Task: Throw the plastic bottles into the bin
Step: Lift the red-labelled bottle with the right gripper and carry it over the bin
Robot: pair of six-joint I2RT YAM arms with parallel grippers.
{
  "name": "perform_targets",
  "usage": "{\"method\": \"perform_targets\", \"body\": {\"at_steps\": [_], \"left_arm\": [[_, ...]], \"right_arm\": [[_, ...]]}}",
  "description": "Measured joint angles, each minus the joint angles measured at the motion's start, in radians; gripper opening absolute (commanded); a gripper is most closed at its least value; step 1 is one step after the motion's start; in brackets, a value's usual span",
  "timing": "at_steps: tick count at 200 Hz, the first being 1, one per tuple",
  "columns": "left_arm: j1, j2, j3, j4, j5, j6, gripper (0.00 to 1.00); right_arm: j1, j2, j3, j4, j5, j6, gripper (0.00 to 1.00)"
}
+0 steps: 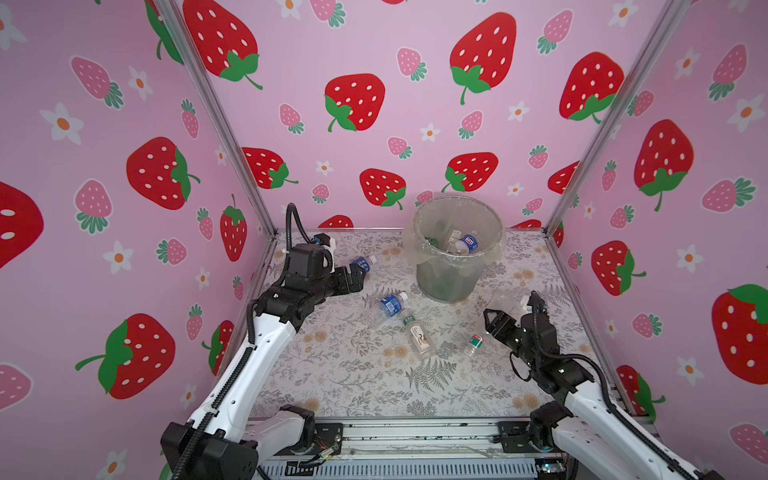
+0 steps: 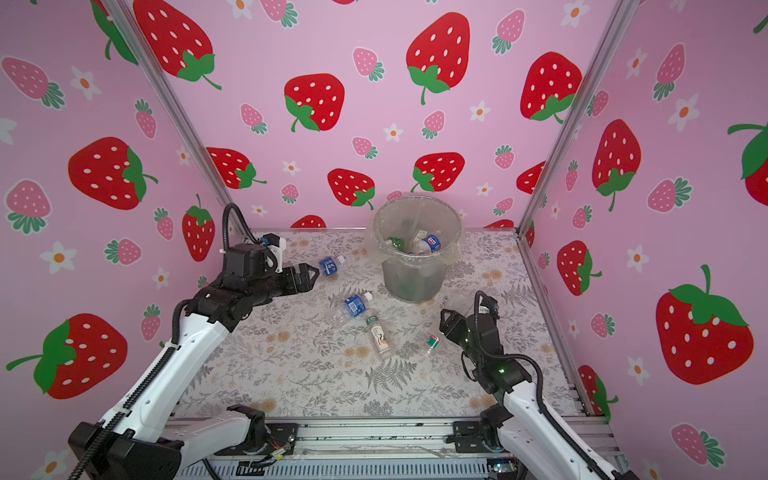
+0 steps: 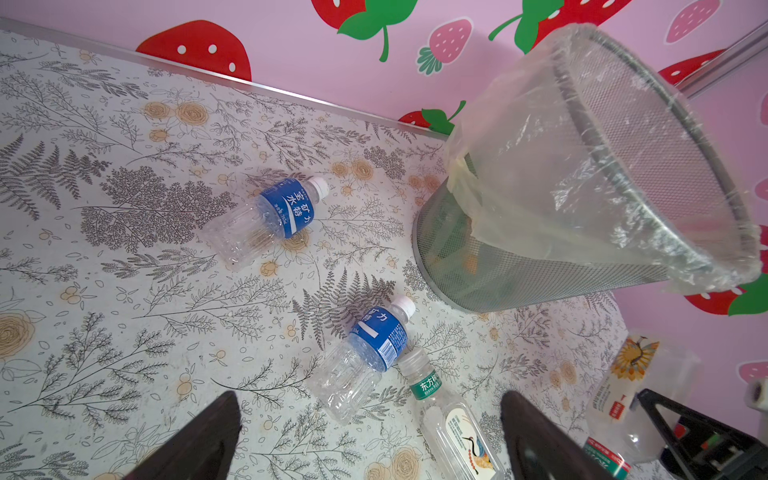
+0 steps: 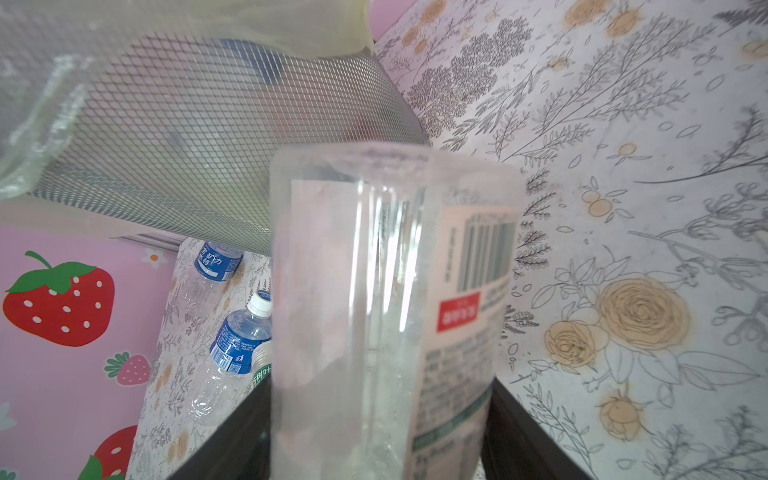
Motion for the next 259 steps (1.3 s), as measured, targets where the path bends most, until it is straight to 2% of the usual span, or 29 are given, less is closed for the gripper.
{"method": "perform_targets", "body": {"at_steps": [42, 89, 163, 259], "left_arm": [[0.000, 0.000, 0.000, -0.001, -0.023, 0.000, 0.99], [0.000, 0.002, 0.000, -0.007, -0.036, 0.000, 0.99], [0.000, 0.010, 0.000, -0.008, -0.038, 0.000, 0.99], [0.000, 0.018, 0.000, -0.016, -0.043, 0.000, 0.99]], "right_arm": [[0.000, -0.095, 0.085, -0.140, 0.067, -0.056, 0.71], [0.000, -0.135, 0.193, -0.261, 0.135, -0.097, 0.71], [0.000, -0.206, 0.267, -0.297, 0.187, -0.135, 0.70], [0.000, 0.011, 0.471, -0.179, 0.167, -0.200, 0.70]]}}
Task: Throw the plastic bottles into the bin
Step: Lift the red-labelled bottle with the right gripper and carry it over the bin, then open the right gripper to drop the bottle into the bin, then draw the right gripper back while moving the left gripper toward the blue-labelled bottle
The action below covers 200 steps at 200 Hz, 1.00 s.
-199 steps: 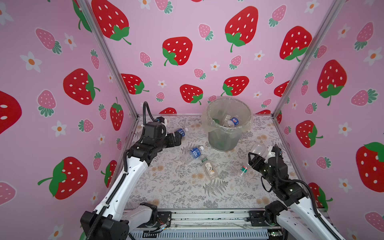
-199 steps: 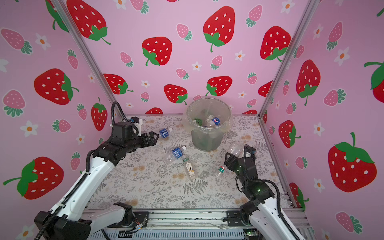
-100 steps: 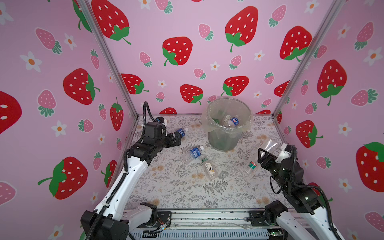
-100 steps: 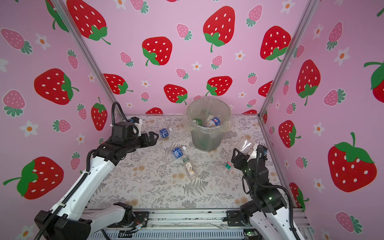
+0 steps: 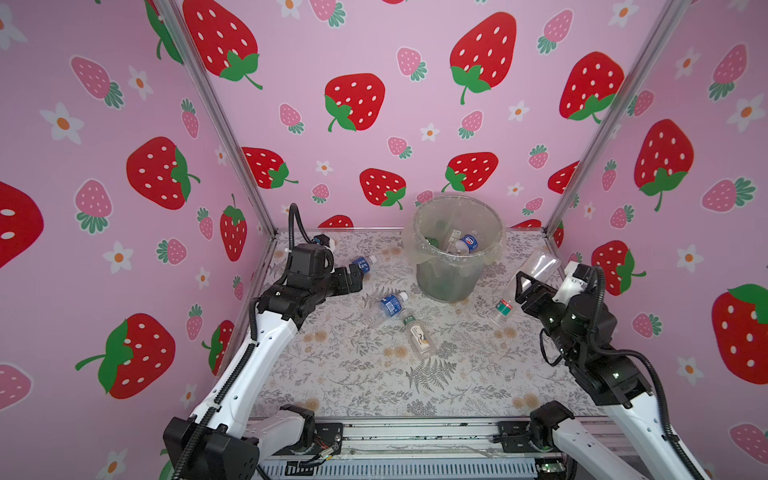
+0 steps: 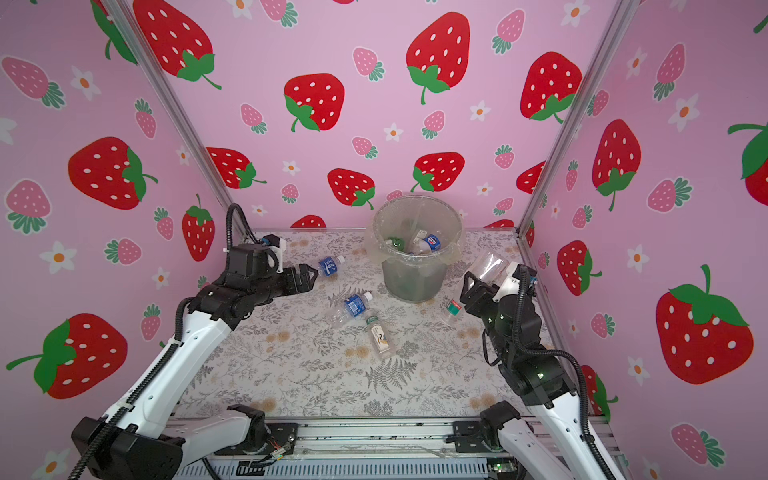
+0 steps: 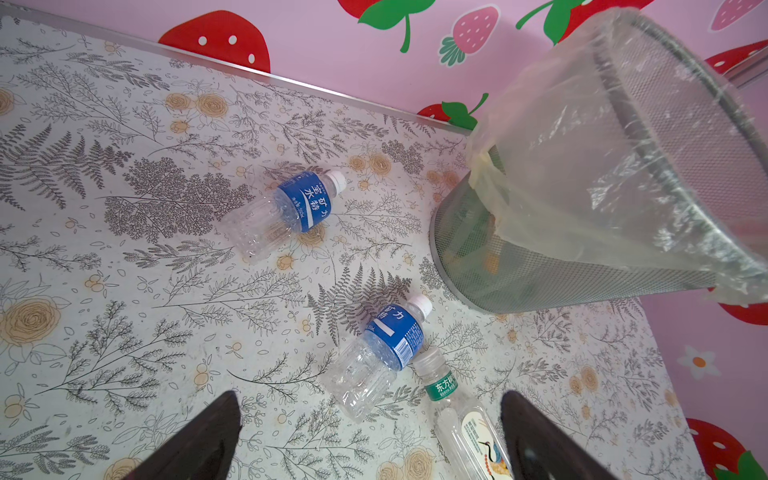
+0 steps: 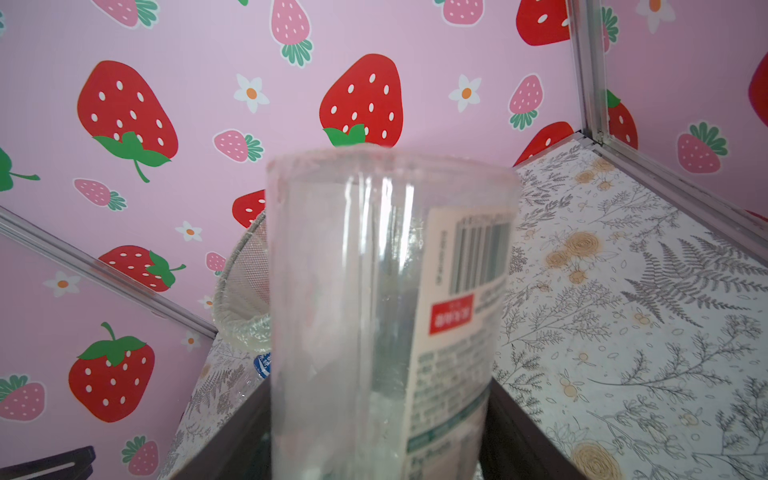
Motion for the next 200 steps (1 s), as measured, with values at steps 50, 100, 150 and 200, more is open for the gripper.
{"method": "perform_targets", "body": {"at_steps": [50, 100, 150, 200], "left_arm": [[0.000, 0.000, 0.000, -0.010, -0.002, 0.000, 0.99], [0.000, 0.000, 0.000, -0.014, -0.002, 0.000, 0.99], [0.000, 0.000, 0.000, -0.015, -0.002, 0.000, 0.99], [0.003, 0.000, 0.000, -0.017, -0.001, 0.000, 0.99]], "right_arm": [[0.000, 0.395, 0.407, 0.113, -0.005, -0.081, 0.81], [-0.030, 0.927, 1.052, 0.024, -0.060, -0.169, 0.99], [-0.038, 0.806, 0.803, -0.002, -0.092, -0.177, 0.99], [-0.044, 0.435, 0.450, 0.086, -0.088, -0.175, 0.99]]}}
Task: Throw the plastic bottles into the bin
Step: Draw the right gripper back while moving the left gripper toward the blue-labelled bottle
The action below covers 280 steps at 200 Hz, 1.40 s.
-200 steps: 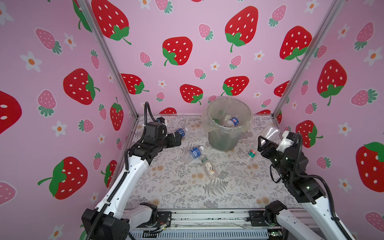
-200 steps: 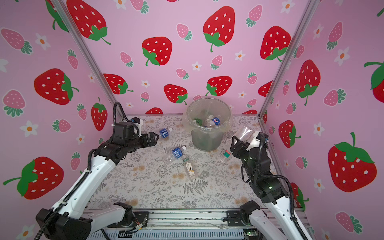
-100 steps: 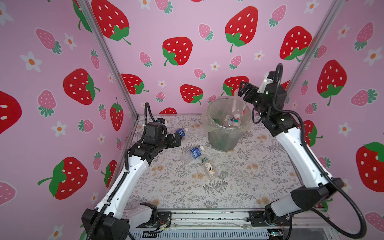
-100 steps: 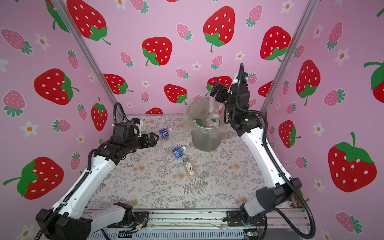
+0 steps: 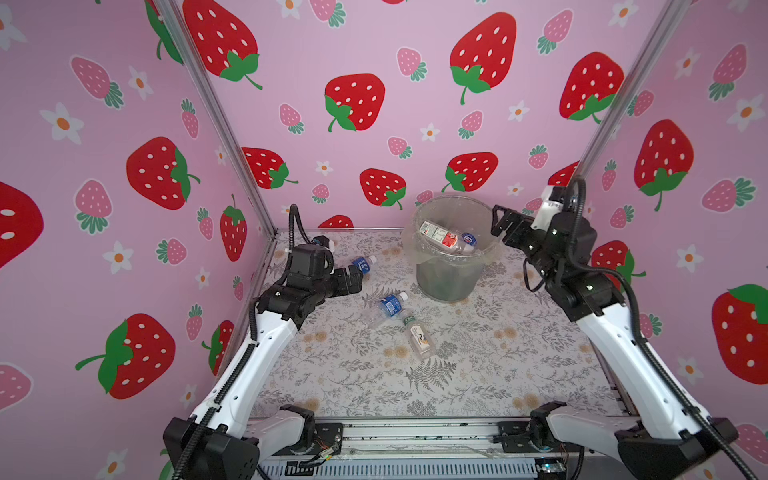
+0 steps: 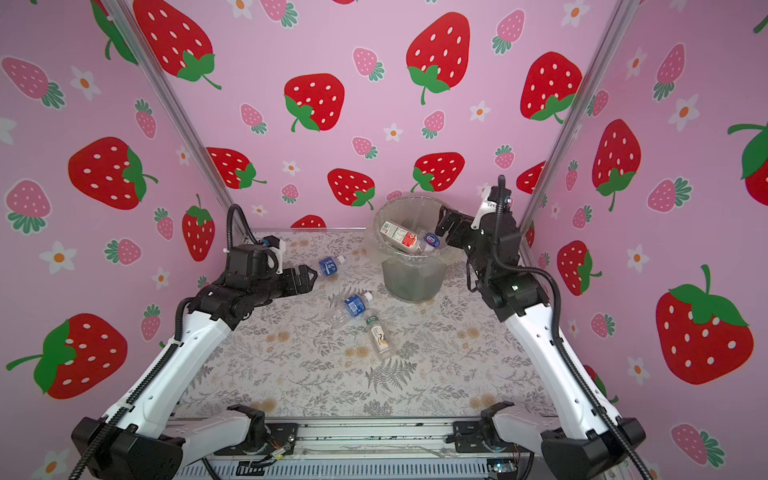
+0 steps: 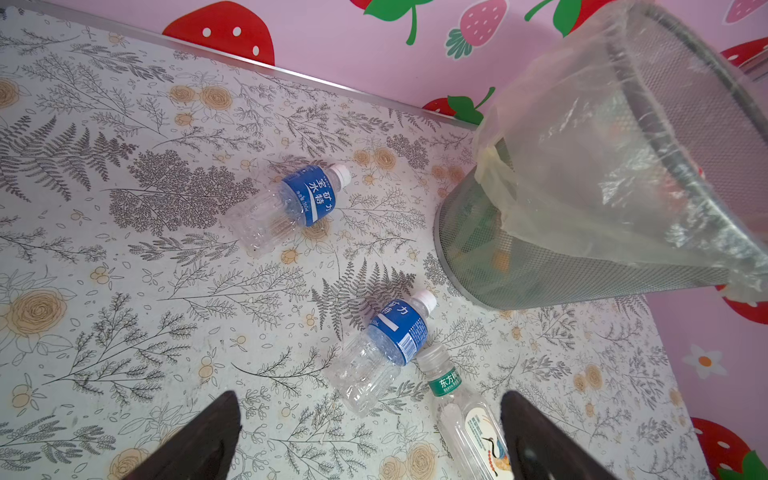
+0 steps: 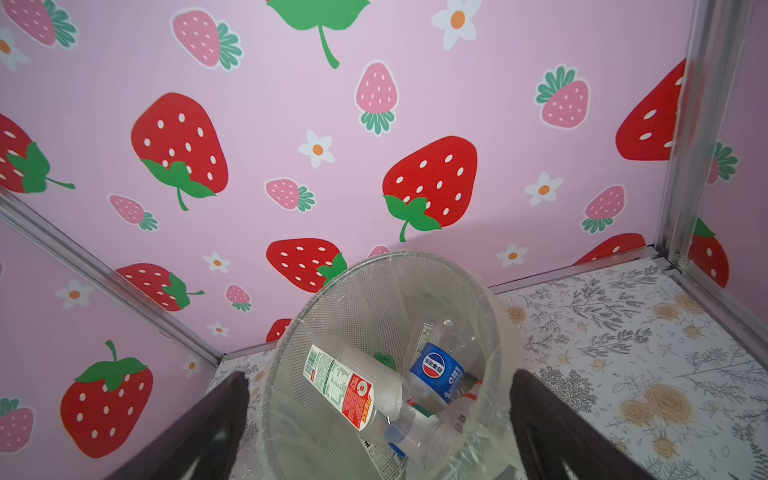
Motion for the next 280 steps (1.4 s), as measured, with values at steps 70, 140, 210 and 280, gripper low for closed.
{"method": "perform_targets", "body": {"at_steps": [70, 140, 210, 280], "left_arm": [[0.002, 0.005, 0.000, -0.003, -0.002, 0.000, 0.99], [0.002, 0.037, 0.000, -0.018, -0.010, 0.008, 0.99], [-0.033, 0.034, -0.004, -0.011, -0.050, -0.045, 0.99], [-0.152, 0.031, -0.109, 0.009, -0.108, -0.133, 0.99]], "right_arm": [[-0.004, -0.211, -0.405, -0.018, -0.018, 0.018, 0.99], [-0.004, -0.366, -0.644, -0.050, -0.074, 0.056, 0.99], [-0.004, -0.459, -0.745, -0.084, -0.130, 0.082, 0.99], [-0.004, -0.534, -0.816, -0.150, -0.172, 0.082, 0.99]]}}
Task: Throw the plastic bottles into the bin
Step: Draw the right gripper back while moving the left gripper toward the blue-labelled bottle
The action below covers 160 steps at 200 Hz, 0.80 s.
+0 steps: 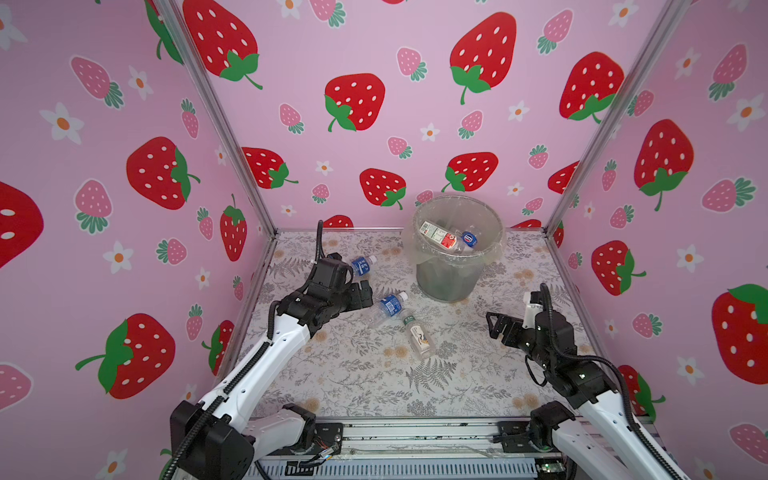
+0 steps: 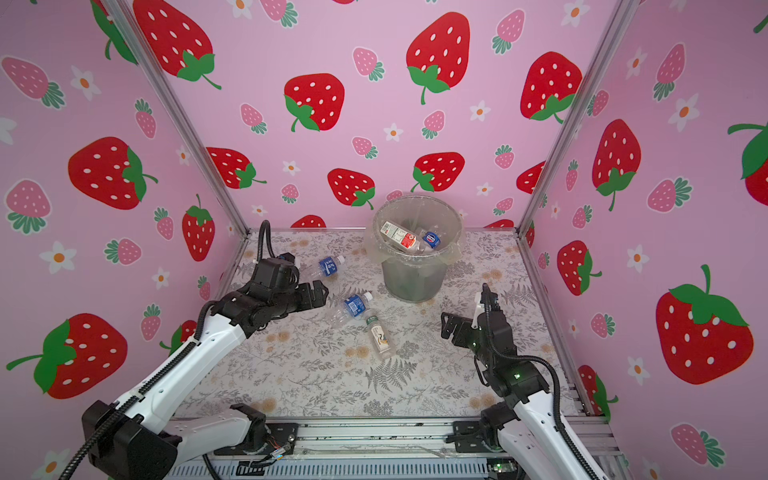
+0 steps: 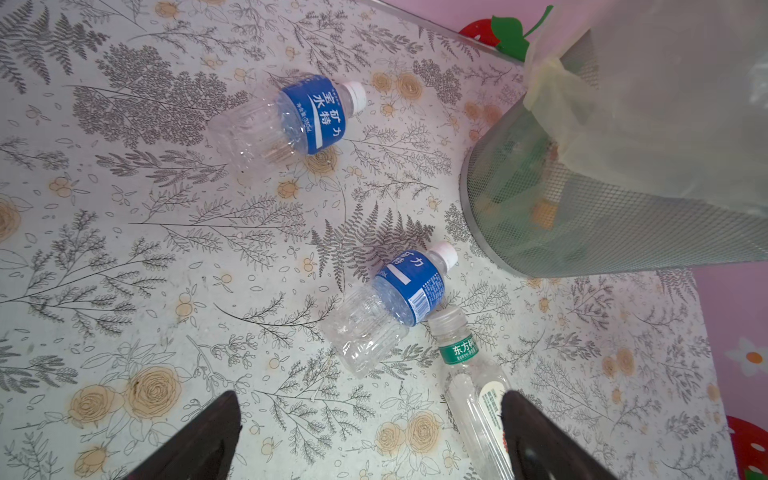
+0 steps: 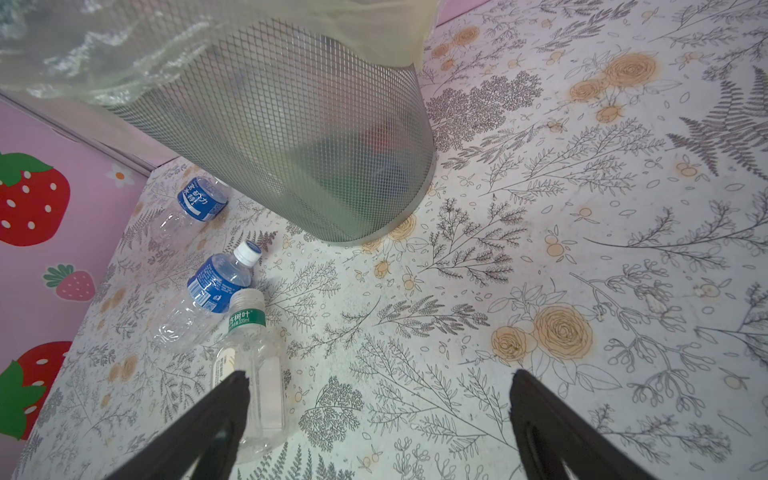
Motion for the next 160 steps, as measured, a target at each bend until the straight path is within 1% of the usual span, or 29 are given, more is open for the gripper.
{"method": "perform_targets", "body": {"at_steps": [19, 36, 82, 121, 136, 160], "left_arm": [[-0.011, 0.060, 0.038, -0.014, 0.034, 0.052, 0.99], [-0.018, 0.110, 0.072, -0.018, 0.041, 0.091, 0.99], [-0.020, 0.145, 0.074, 0.006, 0.041, 0.134, 0.99], [-0.022, 0.219, 0.074, 0.018, 0.033, 0.197, 0.99], [-0.022, 0.261, 0.087, 0.005, 0.015, 0.204, 0.99], [-0.027, 0.365, 0.156, -0.034, 0.019, 0.231, 0.99]], "right_arm": [[0.000, -0.028, -0.029, -0.005, -0.013, 0.002, 0.99], [0.000, -0.046, -0.044, -0.013, -0.026, 0.003, 0.99], [0.000, -0.069, -0.047, -0.019, -0.061, 0.003, 0.99], [0.000, -0.077, -0.052, -0.019, -0.090, 0.003, 0.99], [0.000, -0.078, -0.055, -0.019, -0.098, 0.003, 0.99], [0.000, -0.078, -0.057, -0.019, -0.108, 0.003, 0.99]]}}
